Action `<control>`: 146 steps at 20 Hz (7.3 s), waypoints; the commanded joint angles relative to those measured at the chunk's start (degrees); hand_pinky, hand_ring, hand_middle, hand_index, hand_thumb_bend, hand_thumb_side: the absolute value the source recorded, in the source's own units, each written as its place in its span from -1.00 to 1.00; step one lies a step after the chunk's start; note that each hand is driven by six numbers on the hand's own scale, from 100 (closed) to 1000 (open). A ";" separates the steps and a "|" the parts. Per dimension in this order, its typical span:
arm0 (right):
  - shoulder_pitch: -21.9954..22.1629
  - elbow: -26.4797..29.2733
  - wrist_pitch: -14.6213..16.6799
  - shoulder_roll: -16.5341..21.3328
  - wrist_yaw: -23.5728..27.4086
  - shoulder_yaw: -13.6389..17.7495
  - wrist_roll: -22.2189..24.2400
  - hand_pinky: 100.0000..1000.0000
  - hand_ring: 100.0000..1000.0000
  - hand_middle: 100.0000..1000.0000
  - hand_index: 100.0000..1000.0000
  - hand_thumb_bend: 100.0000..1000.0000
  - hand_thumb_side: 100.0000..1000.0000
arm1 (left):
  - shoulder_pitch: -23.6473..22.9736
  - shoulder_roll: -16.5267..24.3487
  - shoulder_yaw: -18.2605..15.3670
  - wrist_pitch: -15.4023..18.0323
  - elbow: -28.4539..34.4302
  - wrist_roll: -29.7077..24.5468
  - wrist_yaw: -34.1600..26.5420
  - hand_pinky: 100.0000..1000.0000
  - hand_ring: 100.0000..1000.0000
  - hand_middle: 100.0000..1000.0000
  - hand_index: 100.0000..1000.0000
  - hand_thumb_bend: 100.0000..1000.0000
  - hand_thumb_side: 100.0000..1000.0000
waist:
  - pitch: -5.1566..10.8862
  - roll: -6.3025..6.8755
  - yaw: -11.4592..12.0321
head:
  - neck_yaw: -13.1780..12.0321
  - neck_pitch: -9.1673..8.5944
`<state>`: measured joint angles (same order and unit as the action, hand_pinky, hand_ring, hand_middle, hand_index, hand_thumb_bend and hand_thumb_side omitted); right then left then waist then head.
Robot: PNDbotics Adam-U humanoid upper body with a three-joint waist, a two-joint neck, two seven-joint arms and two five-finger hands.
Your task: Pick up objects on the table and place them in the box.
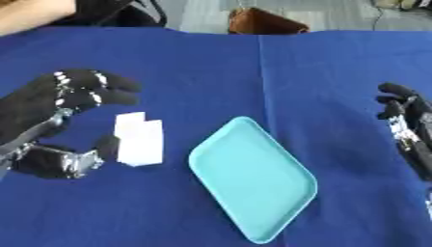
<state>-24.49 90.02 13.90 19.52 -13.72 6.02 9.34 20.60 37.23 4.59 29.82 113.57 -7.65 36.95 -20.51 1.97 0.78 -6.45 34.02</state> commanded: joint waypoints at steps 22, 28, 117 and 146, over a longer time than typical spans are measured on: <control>-1.43 0.91 0.45 0.38 0.47 -0.61 0.78 0.33 0.62 0.68 0.81 -1.00 0.66 | 6.29 -0.01 3.07 3.05 -15.54 -0.97 8.54 0.07 0.02 0.31 0.56 -0.97 0.67 | 0.34 -0.38 -1.92 | -2.07 -1.08; -1.53 0.98 0.46 0.29 0.53 -0.64 0.86 0.33 0.62 0.68 0.81 -1.00 0.66 | 6.28 -1.06 3.28 3.61 -19.16 0.29 11.14 -0.20 -0.26 0.18 0.49 -1.00 0.65 | 0.17 -0.39 -2.08 | -2.11 -1.14; -2.77 2.43 0.40 -0.36 -0.15 1.69 -1.13 0.34 0.62 0.68 0.82 -1.00 0.59 | 20.50 -7.67 12.53 8.56 -20.45 -1.28 1.09 -1.00 -1.00 -1.00 -1.00 -1.00 -0.13 | -0.31 -0.83 -6.05 | -4.53 -1.63; -4.93 3.42 0.60 -0.65 -0.65 1.52 -0.85 0.35 0.62 0.68 0.81 -1.00 0.53 | 23.48 -10.57 16.27 15.11 -28.62 -2.66 8.21 -0.06 0.24 0.43 0.48 -0.79 1.00 | -1.19 -1.64 -8.36 | -3.99 -2.38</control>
<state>-28.77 92.38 14.34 18.40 -14.27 7.12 8.53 44.11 26.45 20.44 44.58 85.52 -9.38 44.60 -22.70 0.49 -7.60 -10.36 32.46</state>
